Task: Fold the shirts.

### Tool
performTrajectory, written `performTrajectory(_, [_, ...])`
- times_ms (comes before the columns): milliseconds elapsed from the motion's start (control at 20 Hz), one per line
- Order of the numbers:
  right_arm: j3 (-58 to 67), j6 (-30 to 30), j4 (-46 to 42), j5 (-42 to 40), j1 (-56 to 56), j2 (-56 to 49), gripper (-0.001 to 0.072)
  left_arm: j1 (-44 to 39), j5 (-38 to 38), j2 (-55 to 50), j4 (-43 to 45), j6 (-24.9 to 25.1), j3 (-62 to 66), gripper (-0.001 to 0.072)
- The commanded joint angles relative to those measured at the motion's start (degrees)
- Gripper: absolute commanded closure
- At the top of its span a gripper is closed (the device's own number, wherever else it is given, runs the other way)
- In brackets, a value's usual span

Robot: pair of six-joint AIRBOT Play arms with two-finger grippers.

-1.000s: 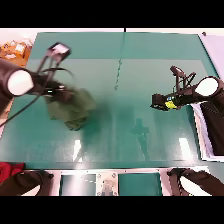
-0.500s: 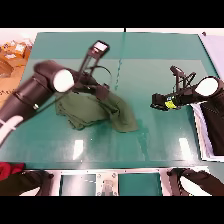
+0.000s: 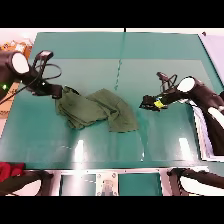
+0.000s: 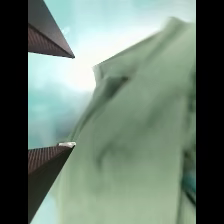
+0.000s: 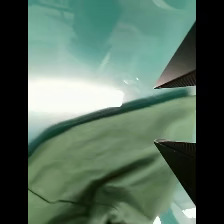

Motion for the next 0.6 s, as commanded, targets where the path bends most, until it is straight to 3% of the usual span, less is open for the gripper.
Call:
performTrajectory(0, [4.9,-7.3,7.0,-0.7,0.1,-10.7,0.0332,3.6,9.7,-0.8,-4.8,0.0,-6.8,0.0103])
performTrajectory(250, [12.6,-10.3,14.1,1.0,0.7,-21.6,0.0333,3.6,20.4,-8.2,-13.2,0.6,-7.6,0.0106])
performTrajectory(300, [13.1,-11.5,15.8,1.3,1.2,-22.8,0.0333,3.6,20.6,-9.6,-13.8,1.4,-7.5,0.0224])
performTrajectory(400, [13.4,-13.3,19.1,1.3,2.6,-24.7,0.0348,3.6,20.5,-9.9,-13.0,4.0,-7.5,0.0679])
performTrajectory(450, [13.4,-14.3,20.6,1.3,3.2,-25.4,0.0382,3.6,20.4,-9.7,-12.6,4.1,-7.0,0.0687])
performTrajectory(550, [13.5,-16.3,24.2,1.2,4.3,-26.7,0.0522,3.6,17.9,-9.7,-10.1,4.1,-4.5,0.0687])
